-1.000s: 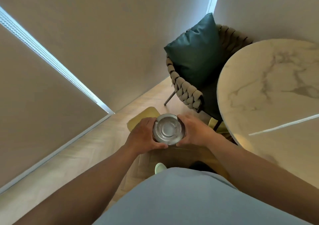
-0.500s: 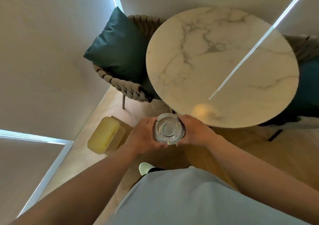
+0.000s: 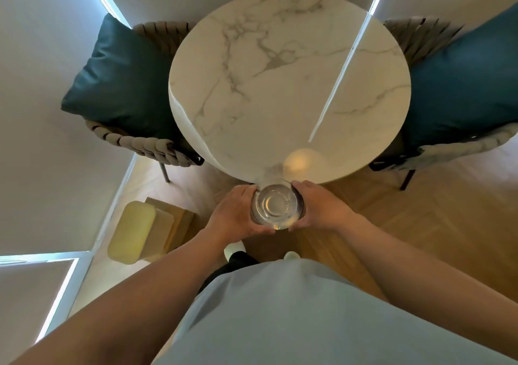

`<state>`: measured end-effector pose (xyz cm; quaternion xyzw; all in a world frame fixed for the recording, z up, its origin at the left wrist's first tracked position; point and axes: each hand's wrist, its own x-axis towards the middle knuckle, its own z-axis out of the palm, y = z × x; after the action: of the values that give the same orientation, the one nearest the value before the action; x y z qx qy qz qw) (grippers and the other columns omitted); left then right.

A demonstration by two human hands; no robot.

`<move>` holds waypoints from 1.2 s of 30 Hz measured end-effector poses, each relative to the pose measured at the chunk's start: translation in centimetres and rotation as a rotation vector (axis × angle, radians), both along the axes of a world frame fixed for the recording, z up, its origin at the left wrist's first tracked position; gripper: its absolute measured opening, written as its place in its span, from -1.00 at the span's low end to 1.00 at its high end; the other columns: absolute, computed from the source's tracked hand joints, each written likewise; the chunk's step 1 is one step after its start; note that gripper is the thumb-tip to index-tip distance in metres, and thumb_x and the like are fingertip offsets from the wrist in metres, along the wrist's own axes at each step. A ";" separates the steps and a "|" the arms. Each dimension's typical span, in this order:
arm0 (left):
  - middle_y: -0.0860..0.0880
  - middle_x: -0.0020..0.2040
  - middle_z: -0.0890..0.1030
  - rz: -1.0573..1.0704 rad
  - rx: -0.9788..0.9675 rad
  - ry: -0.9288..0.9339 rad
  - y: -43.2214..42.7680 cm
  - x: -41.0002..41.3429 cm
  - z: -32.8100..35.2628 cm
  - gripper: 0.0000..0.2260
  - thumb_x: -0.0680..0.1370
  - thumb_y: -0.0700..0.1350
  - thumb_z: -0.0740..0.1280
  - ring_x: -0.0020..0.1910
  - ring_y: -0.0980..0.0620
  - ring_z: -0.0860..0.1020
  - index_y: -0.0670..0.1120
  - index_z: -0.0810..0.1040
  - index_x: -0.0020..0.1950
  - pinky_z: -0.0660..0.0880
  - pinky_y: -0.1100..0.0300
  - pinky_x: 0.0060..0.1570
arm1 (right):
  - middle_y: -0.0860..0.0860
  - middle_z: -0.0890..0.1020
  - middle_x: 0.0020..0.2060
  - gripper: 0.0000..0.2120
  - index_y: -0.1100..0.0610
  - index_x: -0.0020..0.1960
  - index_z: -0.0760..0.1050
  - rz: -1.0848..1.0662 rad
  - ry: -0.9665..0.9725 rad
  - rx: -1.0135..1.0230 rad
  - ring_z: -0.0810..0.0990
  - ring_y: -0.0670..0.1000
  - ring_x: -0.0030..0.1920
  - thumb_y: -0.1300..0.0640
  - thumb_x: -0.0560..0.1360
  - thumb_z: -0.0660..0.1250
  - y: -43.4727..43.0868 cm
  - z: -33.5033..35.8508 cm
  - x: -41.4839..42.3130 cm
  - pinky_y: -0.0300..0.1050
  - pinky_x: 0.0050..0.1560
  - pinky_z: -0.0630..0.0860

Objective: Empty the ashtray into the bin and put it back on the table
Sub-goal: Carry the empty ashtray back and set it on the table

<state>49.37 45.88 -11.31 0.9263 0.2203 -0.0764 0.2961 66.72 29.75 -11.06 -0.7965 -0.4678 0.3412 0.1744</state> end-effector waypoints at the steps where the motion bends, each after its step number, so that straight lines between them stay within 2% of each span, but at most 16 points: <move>1: 0.04 0.35 0.45 -0.009 0.000 0.008 -0.1 0.4 0.0 -0.03 0.15 0.44 0.48 0.31 0.06 0.39 0.04 0.28 0.43 0.41 0.06 0.32 | -0.18 0.39 0.02 -0.12 -0.02 0.29 0.33 -0.009 0.007 0.000 0.39 -0.11 0.03 -0.17 0.09 0.66 -0.3 -0.1 0.3 -0.15 0.04 0.39; 7: 0.07 0.28 0.46 -0.031 -0.027 -0.011 1.4 2.9 -0.1 -0.09 0.15 0.36 0.55 0.21 0.11 0.40 0.06 0.30 0.37 0.45 0.11 0.23 | -0.11 0.46 0.12 -0.04 -0.01 0.38 0.31 -0.059 0.044 0.007 0.41 -0.11 0.06 -0.13 0.10 0.67 0.7 -0.5 2.1 -0.16 0.07 0.38; 11: 0.06 0.27 0.47 -0.028 -0.027 -0.055 4.1 5.6 -0.6 -0.12 0.16 0.31 0.58 0.20 0.11 0.41 0.04 0.34 0.37 0.45 0.14 0.22 | -0.02 0.50 0.17 -0.03 0.03 0.39 0.29 -0.084 0.022 -0.005 0.48 -0.01 0.13 -0.13 0.11 0.66 3.2 -1.0 4.2 -0.14 0.09 0.43; 16: 0.04 0.25 0.49 -0.101 -0.029 -0.043 9.1 10.1 -1.0 -0.12 0.16 0.33 0.58 0.20 0.07 0.43 0.00 0.37 0.34 0.42 0.18 0.19 | 0.00 0.50 0.16 -0.07 0.03 0.37 0.31 -0.147 0.028 -0.013 0.48 0.01 0.13 -0.14 0.13 0.66 7.3 -1.1 7.4 -0.08 0.12 0.47; 23: 0.05 0.27 0.48 -0.176 -0.057 -0.020 15.5 15.3 -1.6 -0.09 0.14 0.35 0.56 0.23 0.07 0.41 0.00 0.35 0.36 0.36 0.24 0.21 | 0.03 0.48 0.19 0.01 0.08 0.45 0.25 -0.233 0.019 -0.037 0.46 0.04 0.17 -0.16 0.15 0.65 12.6 -1.5 11.0 -0.03 0.15 0.47; 29: 0.04 0.23 0.52 -0.153 -0.054 -0.063 18.5 19.4 -2.5 -0.10 0.12 0.32 0.58 0.20 0.05 0.44 -0.03 0.39 0.33 0.29 0.29 0.17 | 0.01 0.49 0.16 0.04 0.06 0.43 0.24 -0.264 0.018 -0.044 0.49 0.04 0.14 -0.13 0.11 0.68 15.8 -2.2 14.8 0.03 0.11 0.52; 36: 0.00 0.21 0.54 -0.107 -0.048 -0.101 21.2 25.6 -4.2 -0.11 0.12 0.32 0.59 0.20 0.00 0.47 -0.06 0.42 0.32 0.34 0.22 0.20 | 0.01 0.48 0.14 0.00 0.05 0.42 0.26 -0.264 0.019 -0.045 0.51 0.07 0.13 -0.08 0.11 0.68 19.2 -3.5 21.6 0.07 0.10 0.53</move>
<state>74.94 67.07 -15.53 0.9320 0.1533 -0.0506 0.3245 88.32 48.92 -14.59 -0.8515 -0.3496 0.3332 0.2041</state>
